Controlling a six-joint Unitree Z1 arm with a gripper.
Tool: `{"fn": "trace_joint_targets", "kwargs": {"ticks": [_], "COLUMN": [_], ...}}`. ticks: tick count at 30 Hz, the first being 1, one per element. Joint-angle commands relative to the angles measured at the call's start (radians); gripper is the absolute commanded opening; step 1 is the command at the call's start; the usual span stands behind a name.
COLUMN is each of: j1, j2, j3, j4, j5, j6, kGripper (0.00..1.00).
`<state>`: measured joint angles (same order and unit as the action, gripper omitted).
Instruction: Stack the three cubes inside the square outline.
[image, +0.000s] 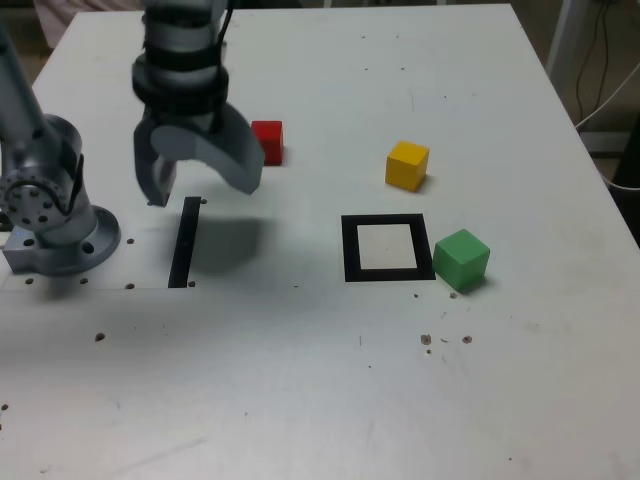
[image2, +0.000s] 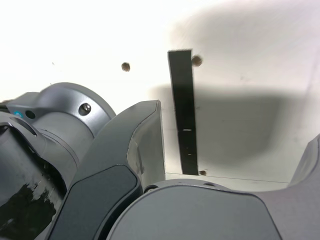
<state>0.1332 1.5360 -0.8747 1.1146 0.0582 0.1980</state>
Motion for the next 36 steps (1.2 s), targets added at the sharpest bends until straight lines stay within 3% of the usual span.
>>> {"fn": "trace_joint_targets", "kwargs": {"ticks": [1, 20, 36], "j1": [0.025, 0.299, 0.409], "j2": [0.016, 0.217, 0.374], "j3": [-0.034, -0.244, -0.318], "j4": [0.022, 0.043, -0.024], "j5": [0.008, 0.079, 0.104], "j6": [0.028, 0.253, 0.322], "kGripper": [0.99, 0.99, 0.99]}}
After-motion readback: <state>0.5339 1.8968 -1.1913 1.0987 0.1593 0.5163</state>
